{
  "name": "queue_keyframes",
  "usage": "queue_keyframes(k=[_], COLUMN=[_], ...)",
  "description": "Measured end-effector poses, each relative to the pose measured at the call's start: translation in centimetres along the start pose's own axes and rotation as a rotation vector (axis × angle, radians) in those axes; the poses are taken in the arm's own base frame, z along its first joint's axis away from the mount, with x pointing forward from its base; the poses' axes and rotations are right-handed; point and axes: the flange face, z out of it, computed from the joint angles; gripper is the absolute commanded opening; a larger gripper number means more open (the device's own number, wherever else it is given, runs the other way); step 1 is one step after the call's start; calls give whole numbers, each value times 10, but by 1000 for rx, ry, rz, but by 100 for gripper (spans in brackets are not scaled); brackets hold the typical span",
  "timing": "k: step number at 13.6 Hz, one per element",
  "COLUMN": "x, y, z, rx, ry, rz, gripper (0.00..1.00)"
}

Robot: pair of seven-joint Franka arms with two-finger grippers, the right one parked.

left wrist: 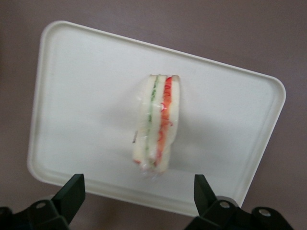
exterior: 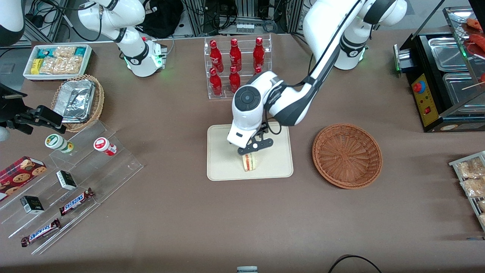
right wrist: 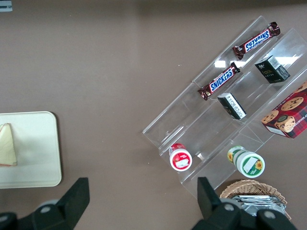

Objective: Place sandwich from basket to tray

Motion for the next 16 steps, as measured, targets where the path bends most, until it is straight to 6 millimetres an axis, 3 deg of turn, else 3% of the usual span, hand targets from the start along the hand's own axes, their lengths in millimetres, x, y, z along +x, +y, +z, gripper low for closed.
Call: queue_keyframes(k=[3, 6, 10, 13, 16], x=[27, 68, 117, 133, 142], y=[-37, -86, -168, -223, -262], z=[-32, -38, -56, -76, -92], rx=[64, 109, 106, 95, 91], ry=[-2, -27, -51, -57, -72], rz=[-35, -37, 13, 53, 84], gripper=[100, 100, 100, 100, 100])
